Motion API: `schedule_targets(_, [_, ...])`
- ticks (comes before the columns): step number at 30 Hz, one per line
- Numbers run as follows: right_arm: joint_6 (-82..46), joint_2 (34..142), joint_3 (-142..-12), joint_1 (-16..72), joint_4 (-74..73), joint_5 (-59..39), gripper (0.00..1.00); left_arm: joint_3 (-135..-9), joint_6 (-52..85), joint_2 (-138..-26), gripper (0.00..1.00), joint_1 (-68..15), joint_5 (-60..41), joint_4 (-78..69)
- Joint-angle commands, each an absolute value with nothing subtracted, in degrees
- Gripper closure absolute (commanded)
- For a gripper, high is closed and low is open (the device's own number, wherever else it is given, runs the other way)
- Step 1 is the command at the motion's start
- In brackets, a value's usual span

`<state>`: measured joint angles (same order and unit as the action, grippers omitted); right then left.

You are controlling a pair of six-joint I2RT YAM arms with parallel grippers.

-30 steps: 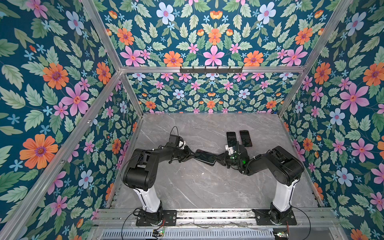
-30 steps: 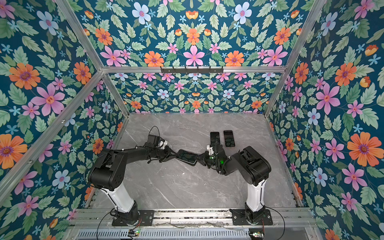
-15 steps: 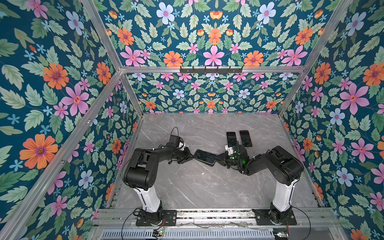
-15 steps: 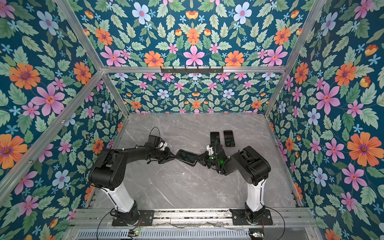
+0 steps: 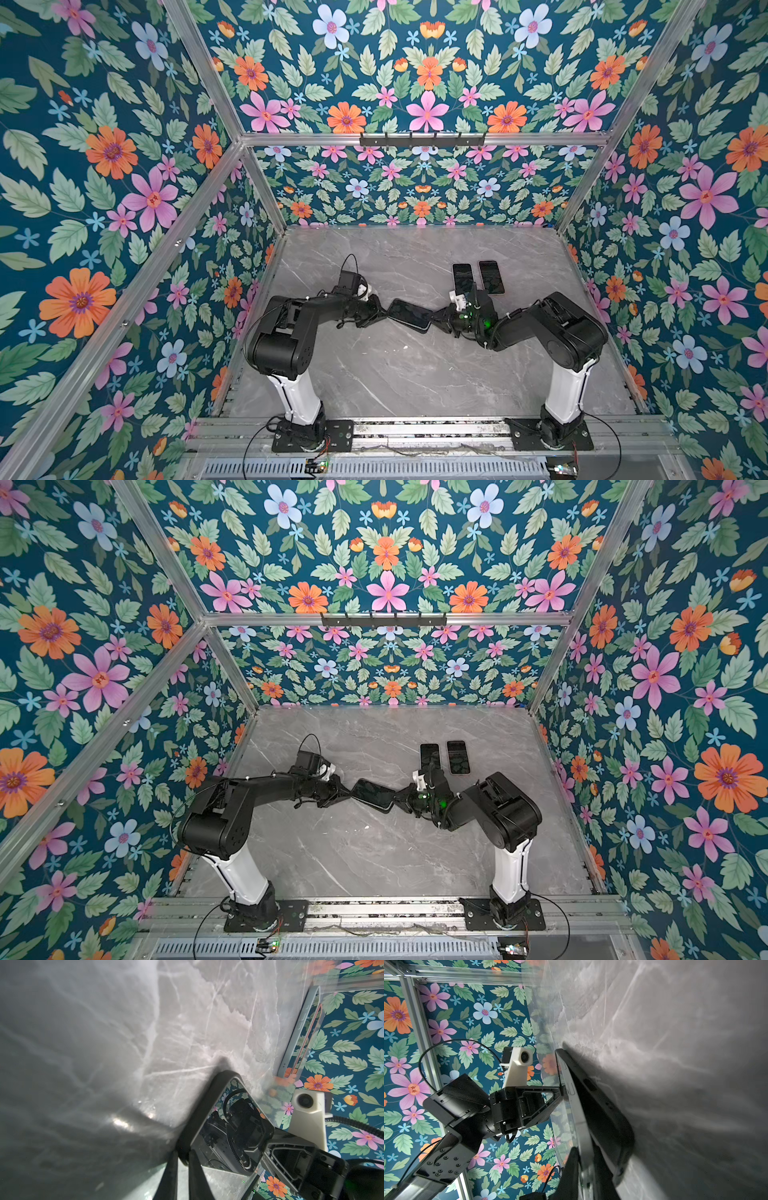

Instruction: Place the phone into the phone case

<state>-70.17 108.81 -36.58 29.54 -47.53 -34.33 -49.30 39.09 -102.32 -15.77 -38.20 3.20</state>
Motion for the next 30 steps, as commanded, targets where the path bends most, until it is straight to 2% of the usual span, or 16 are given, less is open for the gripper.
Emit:
schedule_targets(1, [-69.48, 107.32, -37.03, 29.61, -37.75, -32.7, 0.8, -49.22, 38.85, -102.61, 0.87, -15.84, -36.74, 5.01])
schedule_targets(6, [-66.61, 102.99, -38.72, 29.62, -29.02, -31.34, 0.65, -49.24, 38.85, -102.57, 0.87, -15.87, -36.65, 5.2])
schedule_targets(11, [-65.18, 100.18, -39.26, 29.65, -24.5, -30.76, 0.6, -48.87, 38.81, -102.32, 0.87, -15.82, -36.48, 5.13])
schedule_targets(17, [-59.84, 95.58, -39.76, 29.94, -14.57, -28.55, 0.6, -49.5, 37.51, -101.17, 0.86, -15.77, -36.28, 6.75])
schedule_targets(21, [-54.41, 91.87, -41.03, 32.24, -7.79, -25.53, 0.6, -52.54, 35.14, -100.39, 0.8, -15.73, -36.54, 9.39])
schedule_targets(25, [-50.78, 91.95, -42.97, 34.73, -4.71, -24.59, 0.62, -55.06, 34.36, -100.99, 0.74, -15.81, -36.7, 9.5])
schedule_targets(30, [-48.96, 94.48, -45.88, 35.74, -3.04, -25.39, 0.66, -57.15, 34.5, -104.21, 0.72, -15.74, -38.02, 8.1])
